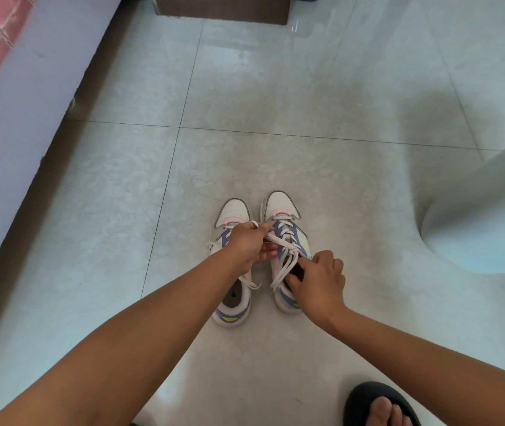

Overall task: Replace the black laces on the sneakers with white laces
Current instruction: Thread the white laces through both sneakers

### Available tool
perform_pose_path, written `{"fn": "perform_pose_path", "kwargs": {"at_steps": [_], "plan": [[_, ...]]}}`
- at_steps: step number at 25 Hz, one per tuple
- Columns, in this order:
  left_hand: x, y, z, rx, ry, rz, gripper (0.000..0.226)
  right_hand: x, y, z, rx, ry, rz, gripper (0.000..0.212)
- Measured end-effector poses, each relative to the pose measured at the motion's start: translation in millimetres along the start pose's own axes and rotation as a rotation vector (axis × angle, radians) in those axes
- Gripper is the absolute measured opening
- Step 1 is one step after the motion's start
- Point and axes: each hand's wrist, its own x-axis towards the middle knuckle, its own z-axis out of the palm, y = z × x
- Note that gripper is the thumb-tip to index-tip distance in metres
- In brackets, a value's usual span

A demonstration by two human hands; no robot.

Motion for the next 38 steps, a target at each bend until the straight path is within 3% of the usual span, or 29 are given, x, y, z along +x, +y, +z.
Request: {"fn": "perform_pose_path", "kwargs": {"at_steps": [4,7,10,13,15,19,22,24,25,27,29,30,32,34,36,38], "plan": [[-2,0,-1,0.010,-0.003,0.006,0.018,12,-4,-2,0.428,0.038,0.232,0.018],[-2,8,-7,0.000,-0.013,0.044,0.019,21,10,-20,0.611,0.000,0.068,0.025],[-1,14,-14,0.005,-0.015,0.072,0.015,35,28,-41,0.556,-0.151,-0.077,0.030],[-1,13,-13,0.035,0.068,0.088,0.010,49,37,-43,0.388,-0.143,-0.234,0.030],[0,10,-13,0.270,0.146,0.173,0.022,54,40,-42,0.325,-0.133,-0.301,0.028],[1,13,-17,0.778,0.278,0.359,0.030,56,57,-43,0.242,-0.147,-0.238,0.029],[4,14,-20,0.829,0.297,0.360,0.037,55,54,-40,0.322,-0.195,-0.180,0.031],[4,15,-29,0.867,0.211,0.390,0.040,53,47,-43,0.354,-0.220,-0.150,0.028],[2,19,-38,0.856,0.122,0.404,0.039,50,47,-46,0.296,-0.182,-0.176,0.022],[-6,28,-67,0.733,-0.013,0.430,0.033,35,51,-54,0.003,0.123,-0.374,0.019],[-16,26,-98,0.636,0.020,0.478,0.015,14,56,-49,-0.158,0.323,-0.649,0.032],[-22,19,-111,0.650,0.024,0.460,0.012,5,52,-42,-0.190,0.247,-0.728,0.039],[-32,-7,-129,0.822,-0.103,0.309,0.063,-5,33,-25,-0.207,-0.119,-0.650,0.057],[-35,-34,-132,0.969,-0.207,0.205,0.108,1,16,-12,-0.295,-0.239,-0.582,0.059],[-37,-48,-125,0.842,-0.189,0.228,0.110,4,3,-8,-0.325,-0.235,-0.681,0.049],[-35,-55,-115,0.607,-0.165,0.243,0.094,-1,-4,-2,-0.350,-0.311,-0.749,0.051]]}}
